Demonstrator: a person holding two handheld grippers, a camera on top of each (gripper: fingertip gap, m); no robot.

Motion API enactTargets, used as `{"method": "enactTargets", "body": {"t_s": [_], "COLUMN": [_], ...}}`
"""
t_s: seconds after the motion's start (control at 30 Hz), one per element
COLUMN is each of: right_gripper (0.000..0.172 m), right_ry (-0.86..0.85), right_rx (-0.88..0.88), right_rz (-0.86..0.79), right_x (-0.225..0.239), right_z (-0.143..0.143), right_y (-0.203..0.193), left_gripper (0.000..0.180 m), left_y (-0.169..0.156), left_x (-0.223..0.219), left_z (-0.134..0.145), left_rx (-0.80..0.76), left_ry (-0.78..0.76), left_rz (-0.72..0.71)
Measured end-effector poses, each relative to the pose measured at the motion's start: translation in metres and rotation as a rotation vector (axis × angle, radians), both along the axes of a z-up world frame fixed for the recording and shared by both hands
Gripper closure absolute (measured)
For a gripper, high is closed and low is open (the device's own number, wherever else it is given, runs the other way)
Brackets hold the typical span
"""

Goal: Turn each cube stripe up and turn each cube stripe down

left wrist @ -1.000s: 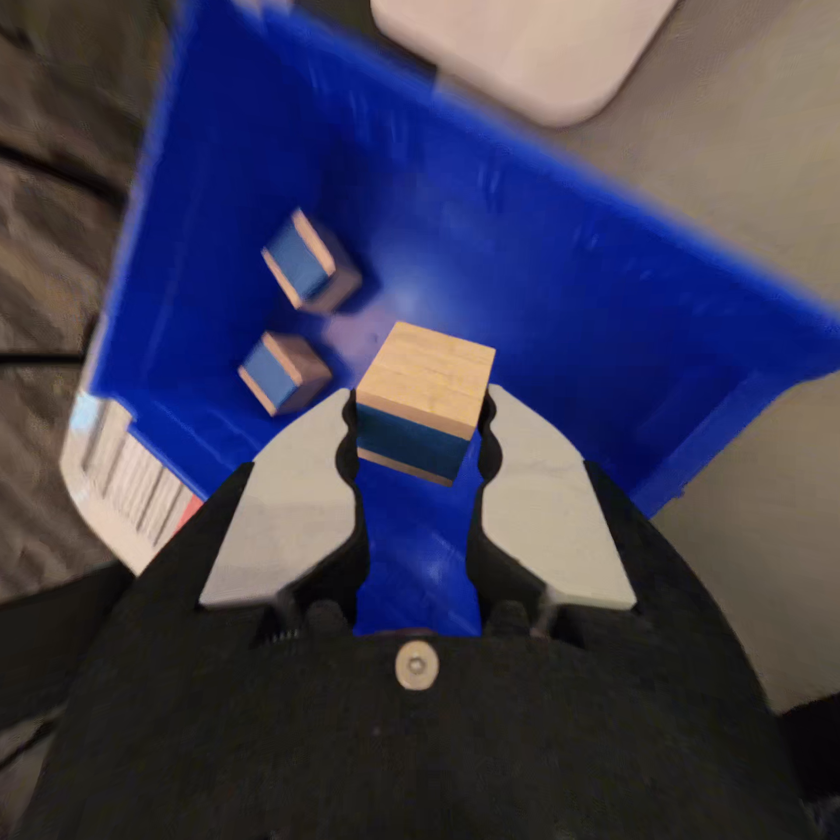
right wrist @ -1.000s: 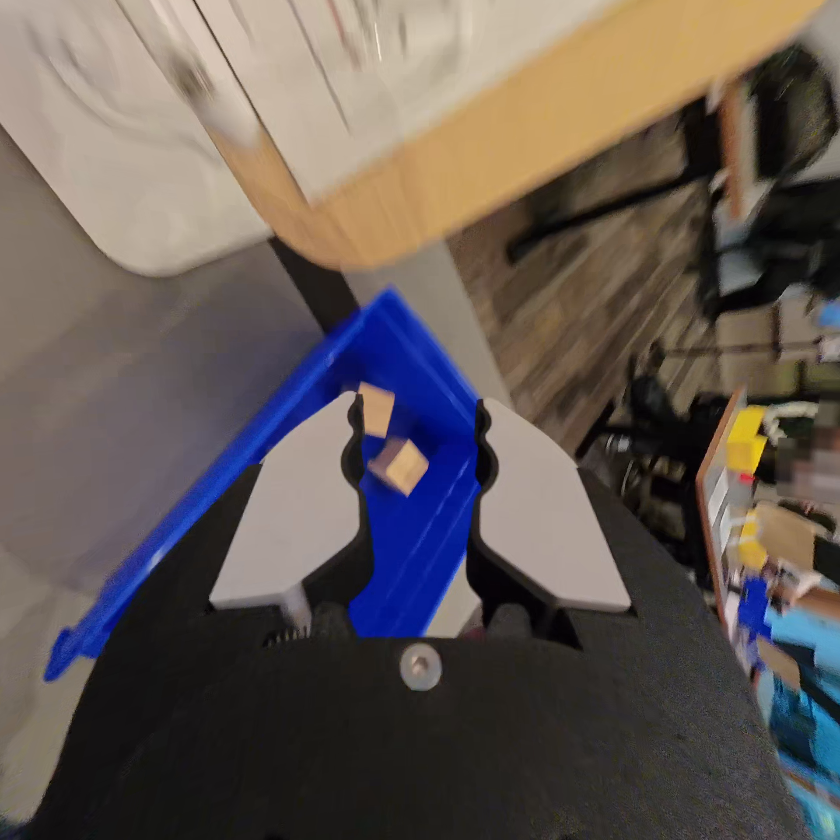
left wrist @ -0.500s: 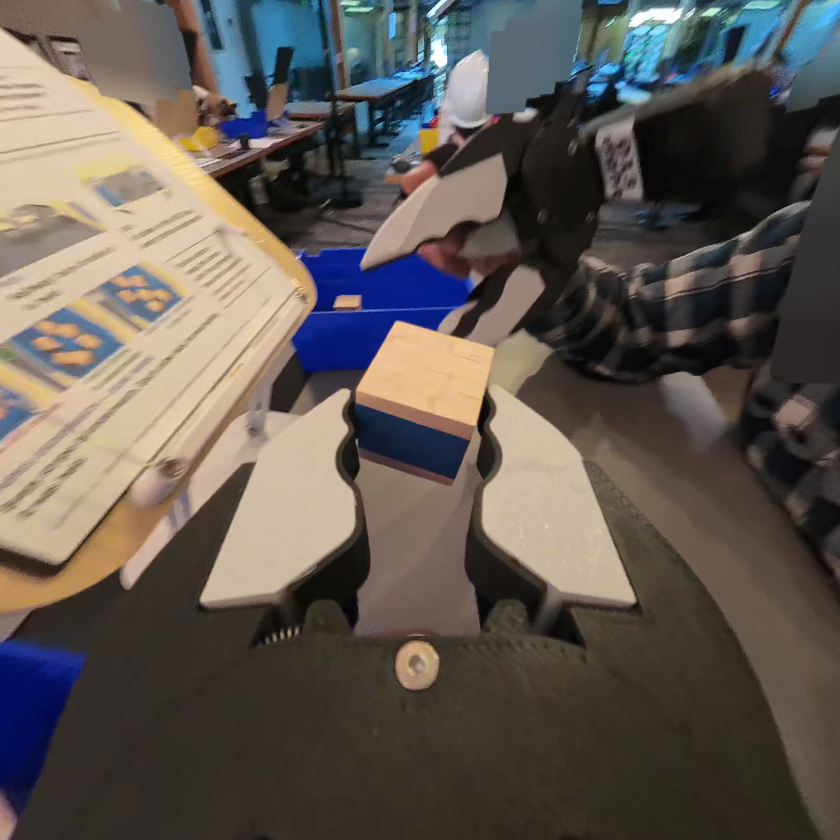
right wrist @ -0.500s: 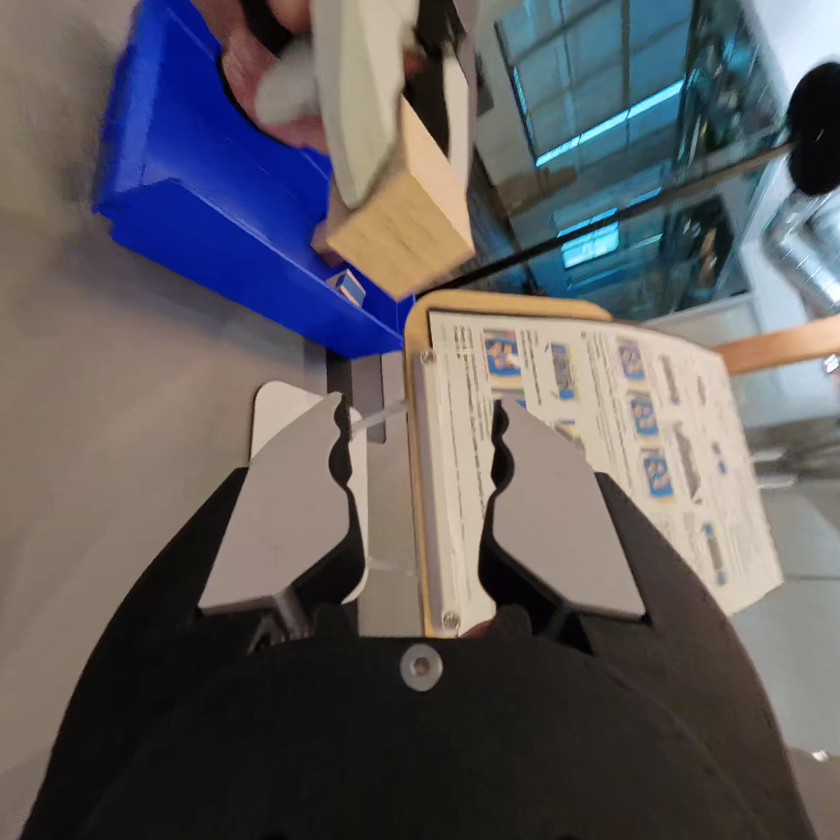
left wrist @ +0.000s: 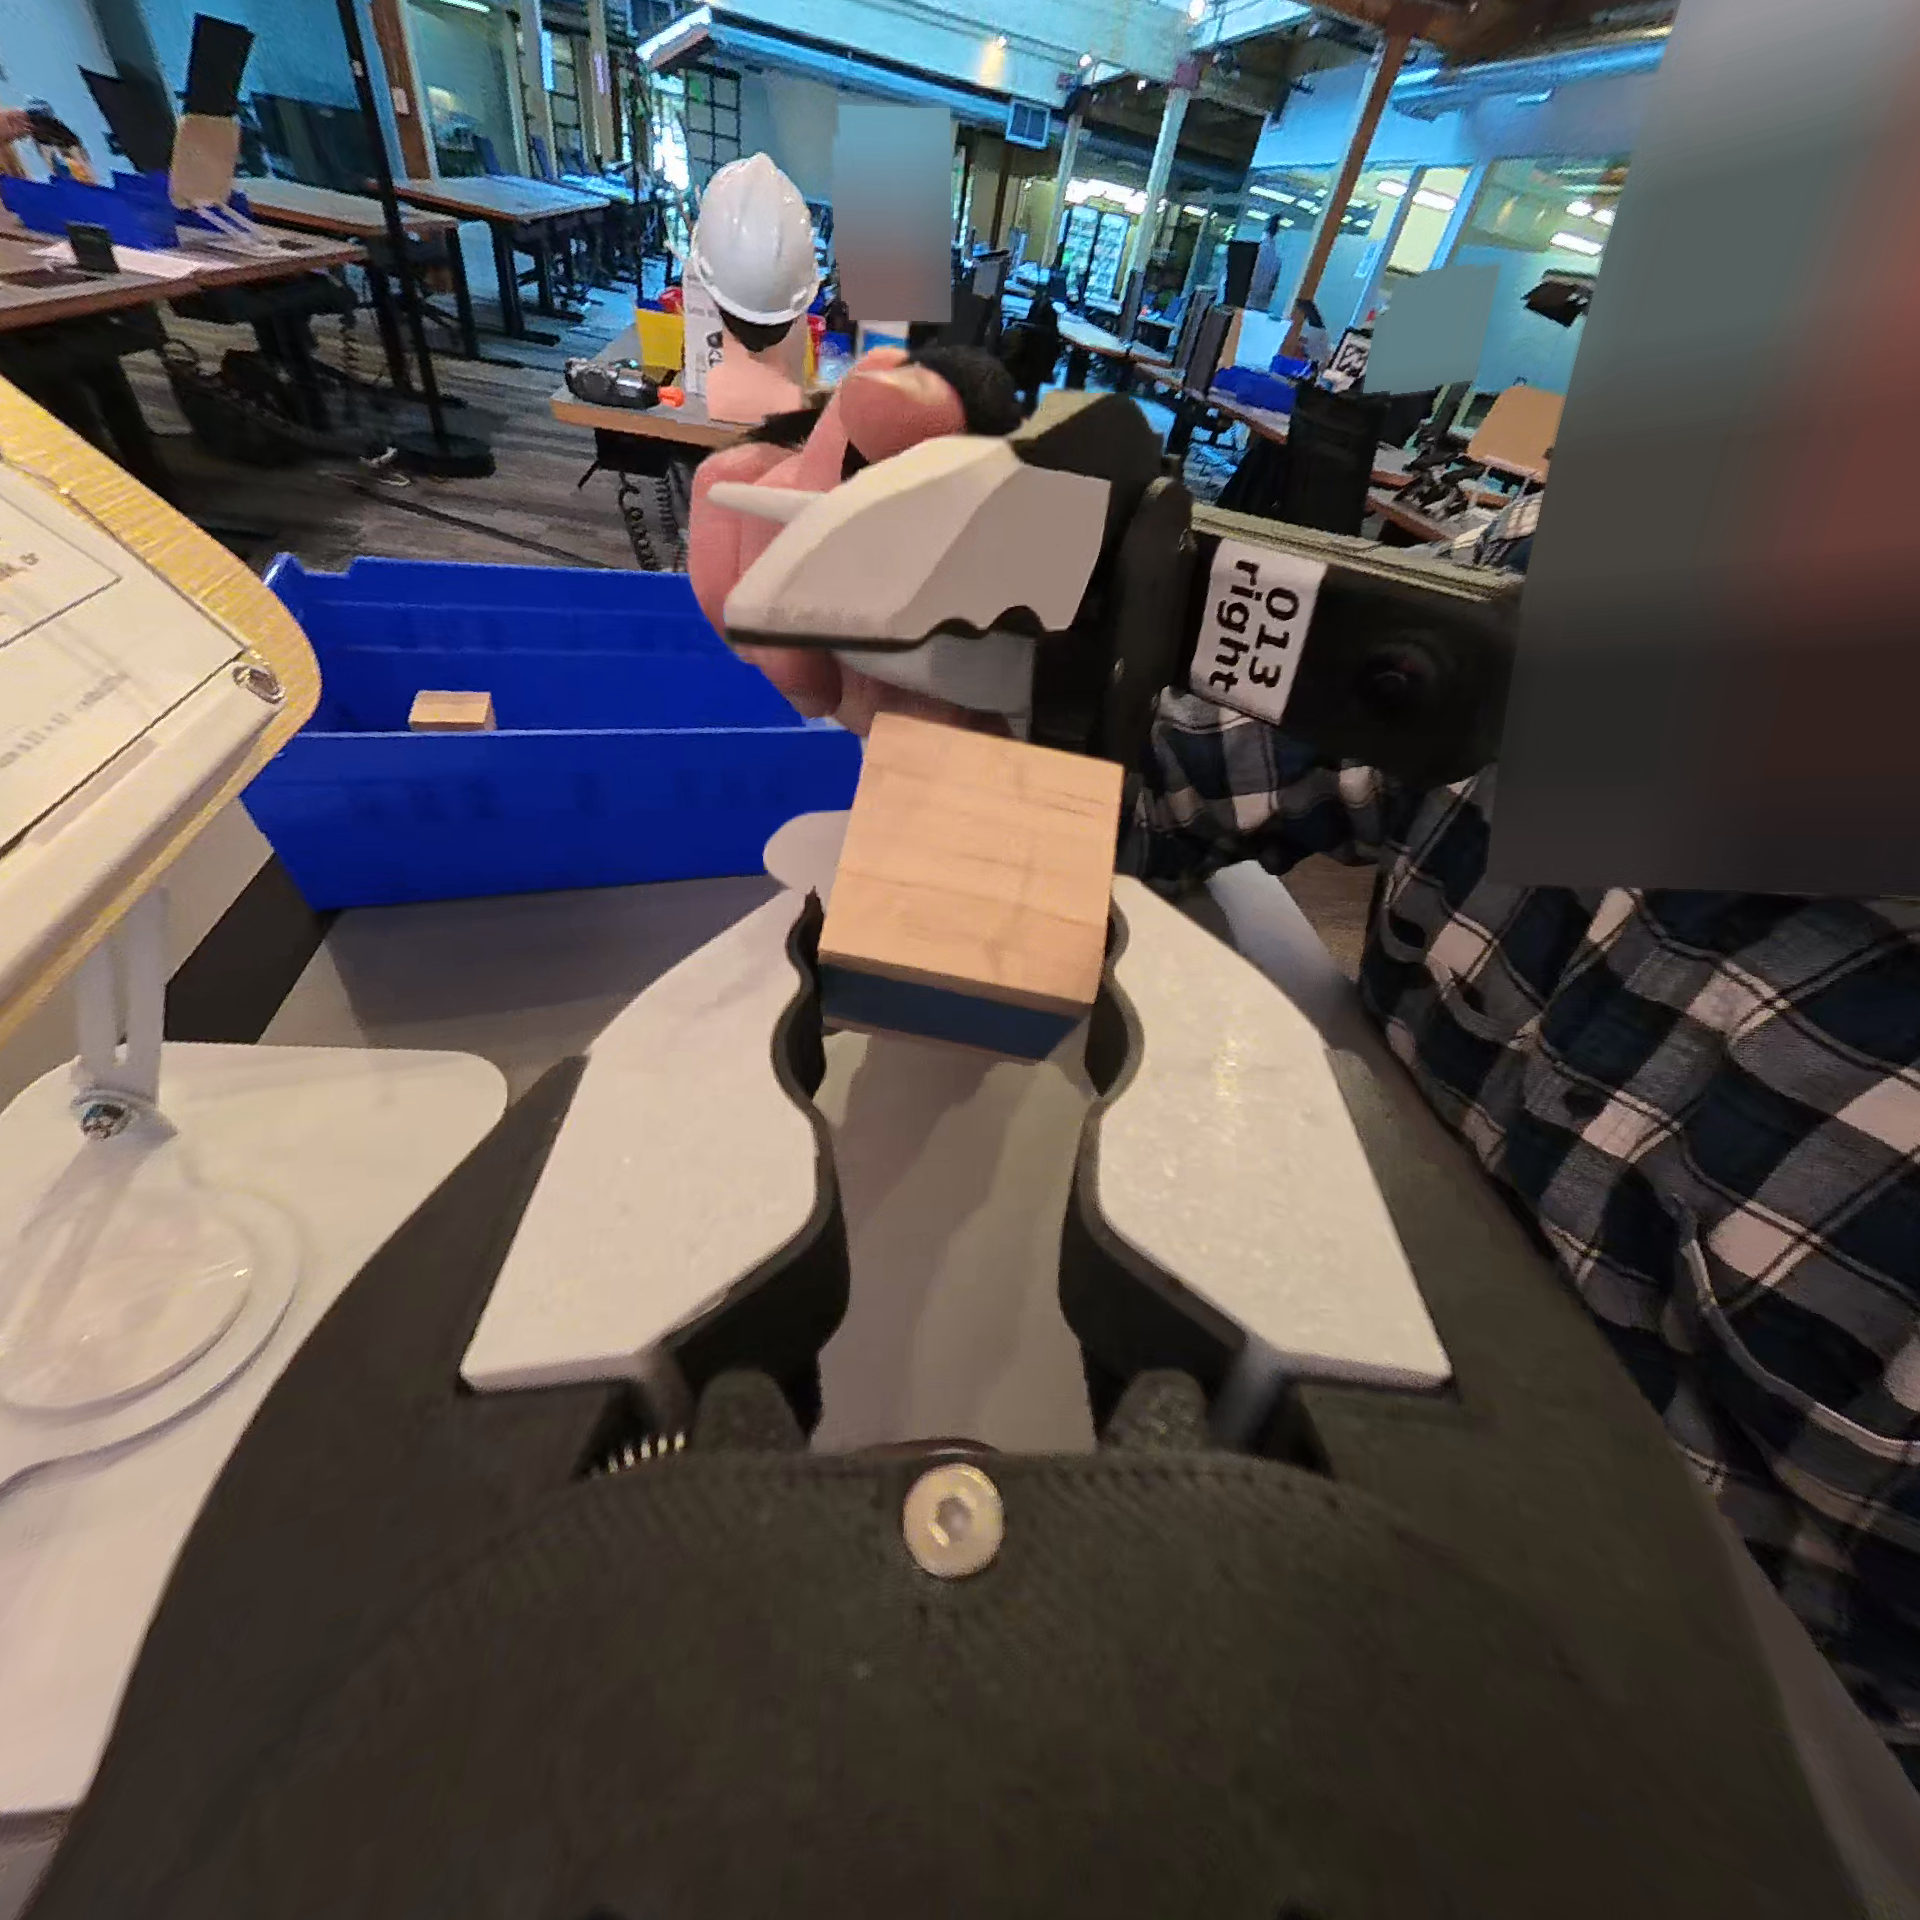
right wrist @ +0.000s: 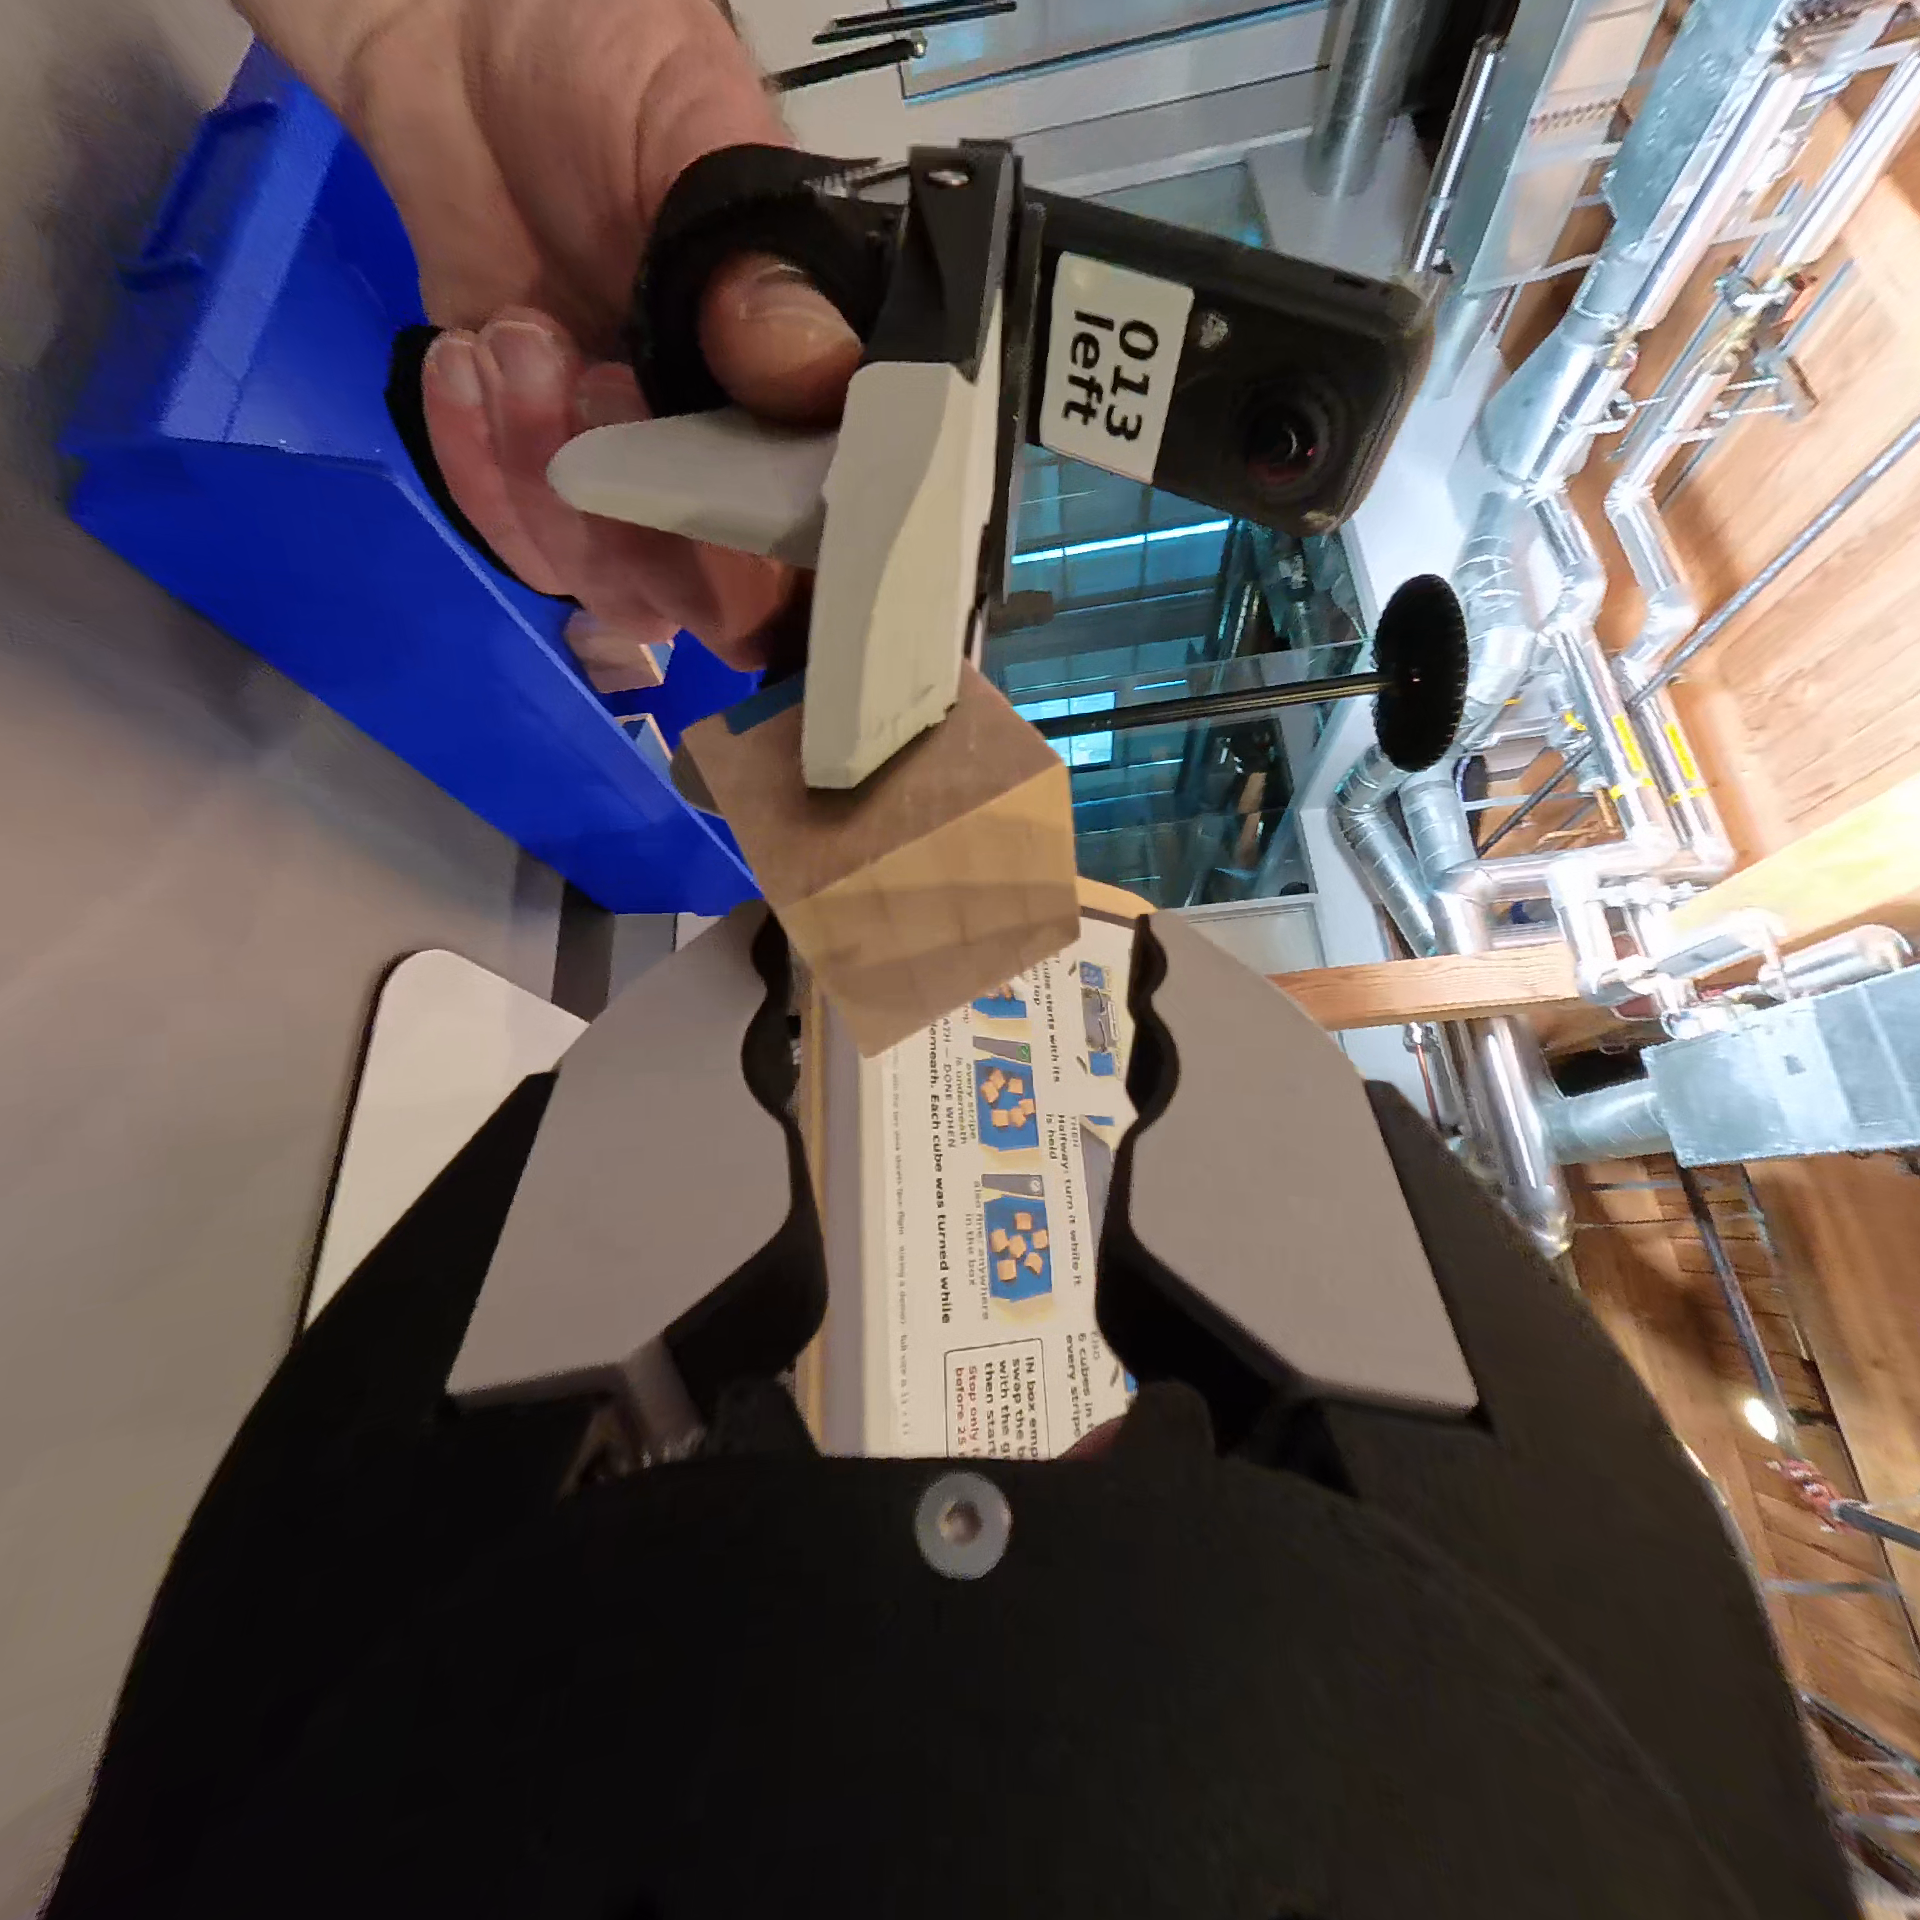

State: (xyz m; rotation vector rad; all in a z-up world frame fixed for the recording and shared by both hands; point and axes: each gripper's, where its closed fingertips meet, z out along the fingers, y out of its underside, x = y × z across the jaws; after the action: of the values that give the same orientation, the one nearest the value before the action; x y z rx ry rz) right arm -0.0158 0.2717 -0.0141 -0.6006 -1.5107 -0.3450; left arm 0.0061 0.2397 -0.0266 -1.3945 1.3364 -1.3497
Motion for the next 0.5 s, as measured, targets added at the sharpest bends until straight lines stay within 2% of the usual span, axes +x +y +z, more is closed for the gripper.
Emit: {"method": "enactTargets", "body": {"t_s": [0.03, 0.17, 0.23, 0.37, 0.5], "right_gripper": [0.111, 0.117, 0.123, 0.125, 0.124], "right_ry": [-0.017, -0.133, -0.183, -0.225, -0.222], "right_rx": [-0.001, 0.056, 0.056, 0.017, -0.102], "right_rz": [0.008, 0.058, 0.068, 0.057, -0.012], "right_x": [0.0, -0.003, -0.004, -0.003, 0.024], "right_z": [-0.002, -0.016, -0.024, -0.03, -0.013], "right_y": [-0.002, -0.015, -0.019, -0.018, 0.0], "left_gripper": [0.132, 0.132, 0.132, 0.132, 0.13], "left_y": [-0.001, -0.006, -0.009, -0.01, 0.004], "left_x": [0.0, 0.002, 0.003, 0.004, 0.001], "left_z": [-0.001, -0.013, -0.019, -0.021, -0.017], "left_rx": [-0.005, -0.006, -0.01, -0.043, 0.021], "left_ry": [0.006, 0.073, 0.099, 0.103, 0.115], "left_rz": [-0.01, -0.041, -0.058, -0.069, 0.029]}}
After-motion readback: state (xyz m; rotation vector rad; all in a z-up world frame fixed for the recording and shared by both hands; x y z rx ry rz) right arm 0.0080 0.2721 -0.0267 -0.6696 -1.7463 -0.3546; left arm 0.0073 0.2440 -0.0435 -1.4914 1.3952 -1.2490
